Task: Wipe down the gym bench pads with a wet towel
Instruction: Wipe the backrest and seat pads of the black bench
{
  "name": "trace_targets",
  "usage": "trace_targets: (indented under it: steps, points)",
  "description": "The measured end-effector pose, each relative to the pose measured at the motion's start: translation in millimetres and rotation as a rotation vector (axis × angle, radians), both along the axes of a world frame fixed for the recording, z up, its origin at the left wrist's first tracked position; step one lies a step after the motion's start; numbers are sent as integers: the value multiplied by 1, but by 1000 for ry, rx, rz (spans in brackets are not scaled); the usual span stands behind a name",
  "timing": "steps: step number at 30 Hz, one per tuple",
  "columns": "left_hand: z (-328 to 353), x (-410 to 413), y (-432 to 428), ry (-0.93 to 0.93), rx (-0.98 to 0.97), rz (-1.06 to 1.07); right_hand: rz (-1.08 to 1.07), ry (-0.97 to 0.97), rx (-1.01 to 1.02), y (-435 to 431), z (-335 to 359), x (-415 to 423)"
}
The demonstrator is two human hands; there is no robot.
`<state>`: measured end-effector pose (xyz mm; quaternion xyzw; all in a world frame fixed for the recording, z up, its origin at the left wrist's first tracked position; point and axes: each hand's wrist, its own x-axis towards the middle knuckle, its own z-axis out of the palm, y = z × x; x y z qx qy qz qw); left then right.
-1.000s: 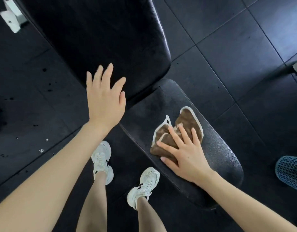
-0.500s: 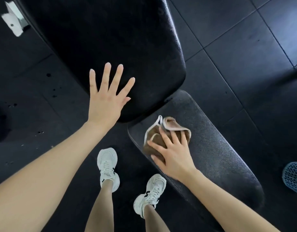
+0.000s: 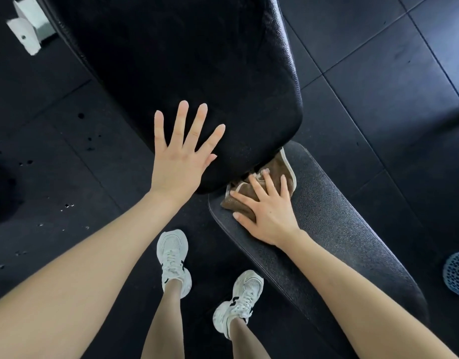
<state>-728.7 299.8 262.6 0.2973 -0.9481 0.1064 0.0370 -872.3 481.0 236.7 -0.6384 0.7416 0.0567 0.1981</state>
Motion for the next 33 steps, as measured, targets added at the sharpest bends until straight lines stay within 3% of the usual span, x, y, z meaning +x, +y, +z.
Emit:
trace_targets:
  steps: [12,20,25,31,33]
  points:
    - [13,-4,4,-64,80,33,76,-52,3,52,28,34]
    - [18,-6,7,-112,124,52,16,-20,35,12,7,51]
    - [26,-8,9,-136,156,69,46,-5,65,79,44,37]
    - [35,-17,27,-291,80,206,-142,81,121,194,116,12]
    - [35,-24,51,-429,77,97,-243,106,135,224,136,-5]
